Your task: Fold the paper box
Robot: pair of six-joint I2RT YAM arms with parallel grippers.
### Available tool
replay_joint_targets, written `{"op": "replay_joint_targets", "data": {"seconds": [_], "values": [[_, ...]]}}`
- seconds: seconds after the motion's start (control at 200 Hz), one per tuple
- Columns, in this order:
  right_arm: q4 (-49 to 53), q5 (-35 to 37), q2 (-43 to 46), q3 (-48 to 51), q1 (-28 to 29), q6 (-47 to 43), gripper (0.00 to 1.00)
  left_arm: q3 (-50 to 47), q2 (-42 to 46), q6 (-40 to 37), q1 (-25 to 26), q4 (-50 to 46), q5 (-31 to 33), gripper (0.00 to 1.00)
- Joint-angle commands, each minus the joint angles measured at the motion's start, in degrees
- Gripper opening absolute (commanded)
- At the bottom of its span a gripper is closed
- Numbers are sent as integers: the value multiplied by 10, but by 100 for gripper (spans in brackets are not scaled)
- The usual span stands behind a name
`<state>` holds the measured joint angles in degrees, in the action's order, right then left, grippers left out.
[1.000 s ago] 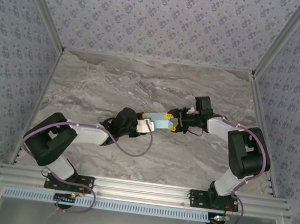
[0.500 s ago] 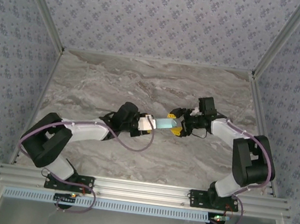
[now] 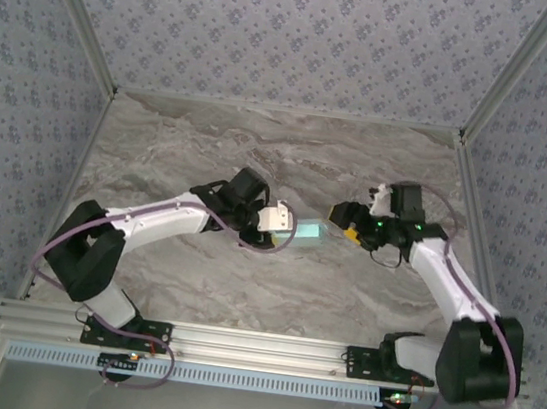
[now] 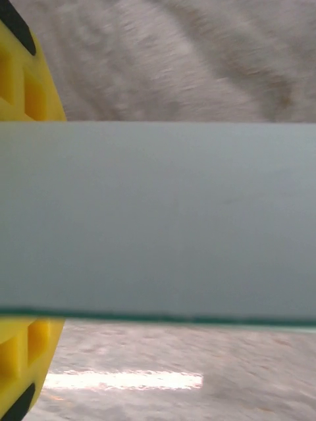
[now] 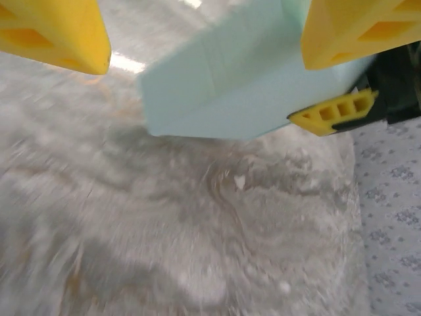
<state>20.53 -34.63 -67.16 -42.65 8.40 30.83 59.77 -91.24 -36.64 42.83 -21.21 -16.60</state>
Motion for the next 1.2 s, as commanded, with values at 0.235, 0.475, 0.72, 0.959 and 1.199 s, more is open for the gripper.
{"op": "replay_joint_targets", "data": {"seconds": [0.235, 0.475, 0.72, 0.959, 1.199], "values": [[-92, -30, 53, 51, -52, -185, 82, 49, -16, -32, -26, -153, -1, 48], [-77, 111, 117, 69, 84, -489, 82, 112, -71, -71, -52, -242, -17, 48], [-92, 118, 80, 57, 195, -610, 79, 116, -52, -71, -55, -222, -36, 62], [-108, 146, 21, 31, 214, -606, 72, 92, -6, -50, -61, -180, -45, 77], [-131, 159, 7, 26, 207, -553, 66, 93, 93, 148, -66, -133, 24, 99]]}}
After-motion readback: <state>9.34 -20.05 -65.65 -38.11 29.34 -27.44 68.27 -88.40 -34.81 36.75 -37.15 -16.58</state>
